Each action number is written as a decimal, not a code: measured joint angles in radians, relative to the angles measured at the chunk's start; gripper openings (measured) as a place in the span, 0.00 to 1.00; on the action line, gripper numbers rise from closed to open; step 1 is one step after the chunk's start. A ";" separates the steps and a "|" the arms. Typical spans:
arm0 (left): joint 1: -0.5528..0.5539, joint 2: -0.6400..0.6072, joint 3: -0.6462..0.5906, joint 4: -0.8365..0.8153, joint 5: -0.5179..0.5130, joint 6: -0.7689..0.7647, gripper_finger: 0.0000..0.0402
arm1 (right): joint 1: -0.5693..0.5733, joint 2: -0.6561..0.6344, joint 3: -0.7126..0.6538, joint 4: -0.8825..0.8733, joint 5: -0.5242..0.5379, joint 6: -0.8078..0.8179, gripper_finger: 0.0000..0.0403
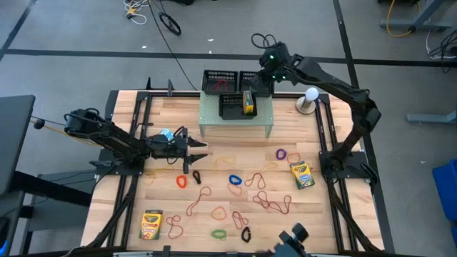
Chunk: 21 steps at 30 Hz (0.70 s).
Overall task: Pick & Place Office Desk Supplies
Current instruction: Put the yellow rubberband into the top left black bin
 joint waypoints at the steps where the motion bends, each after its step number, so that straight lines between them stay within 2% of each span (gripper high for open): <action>1: 0.000 0.000 0.000 0.000 0.000 0.000 0.51 | 0.012 -0.021 0.000 -0.015 0.016 -0.012 0.36; 6: 0.000 0.000 0.000 0.000 0.000 0.000 0.51 | 0.093 -0.141 -0.034 -0.071 0.107 -0.046 0.23; 11: 0.000 0.000 0.000 0.000 0.000 0.000 0.51 | 0.211 -0.307 -0.243 0.008 0.105 -0.035 0.03; 14: 0.000 0.000 0.000 0.000 0.000 0.000 0.51 | 0.304 -0.439 -0.404 0.117 0.118 0.016 0.03; 16: 0.000 0.000 0.000 0.000 0.000 0.000 0.51 | 0.385 -0.520 -0.509 0.194 0.165 0.051 0.04; 21: 0.000 0.000 0.000 0.000 0.000 0.000 0.51 | 0.605 -0.665 -0.760 0.442 0.218 0.082 0.01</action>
